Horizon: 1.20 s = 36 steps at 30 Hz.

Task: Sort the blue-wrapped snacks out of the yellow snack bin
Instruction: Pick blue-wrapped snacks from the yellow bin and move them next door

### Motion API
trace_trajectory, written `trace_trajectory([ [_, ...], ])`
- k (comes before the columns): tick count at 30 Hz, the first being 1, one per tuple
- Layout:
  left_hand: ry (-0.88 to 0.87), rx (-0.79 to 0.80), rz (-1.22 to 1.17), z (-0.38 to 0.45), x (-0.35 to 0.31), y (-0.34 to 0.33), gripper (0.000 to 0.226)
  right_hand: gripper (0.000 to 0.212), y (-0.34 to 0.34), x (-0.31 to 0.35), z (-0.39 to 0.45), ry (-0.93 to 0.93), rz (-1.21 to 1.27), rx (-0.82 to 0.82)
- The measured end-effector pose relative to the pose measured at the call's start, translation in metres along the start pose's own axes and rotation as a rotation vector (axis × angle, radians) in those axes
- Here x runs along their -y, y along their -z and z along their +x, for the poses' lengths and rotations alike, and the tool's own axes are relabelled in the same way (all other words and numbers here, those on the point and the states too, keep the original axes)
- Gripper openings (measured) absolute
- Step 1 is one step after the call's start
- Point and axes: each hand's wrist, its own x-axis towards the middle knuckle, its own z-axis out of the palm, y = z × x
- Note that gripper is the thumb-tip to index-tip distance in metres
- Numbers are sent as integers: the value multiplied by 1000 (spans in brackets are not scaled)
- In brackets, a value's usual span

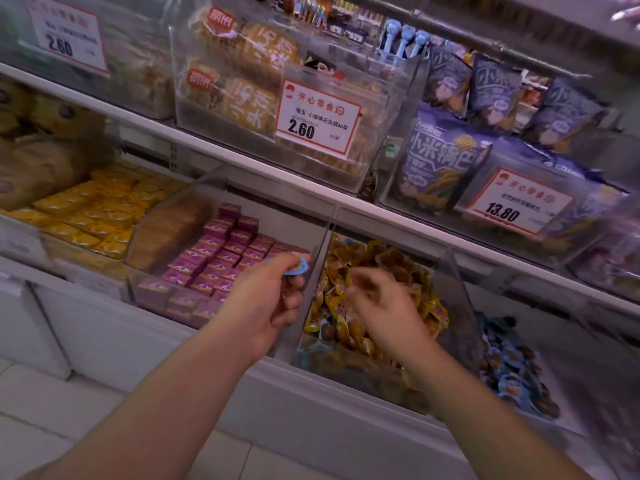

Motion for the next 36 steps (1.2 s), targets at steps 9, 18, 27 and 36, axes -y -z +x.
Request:
trace_trajectory([
  [9, -177, -140, 121, 4, 6, 4, 16, 61, -2, -71, 50, 133, -746, 209],
  [18, -238, -141, 175, 11, 3, 3, 17, 58, 33, -62, 45, 104, -789, 53],
  [27, -234, -136, 212, 11, 10, 2, 16, 44, -21, -15, 24, 113, -717, 456],
  [36, -245, -142, 204, 7, 7, 7, 15, 32, -8, -19, 31, 127, -587, 461],
])
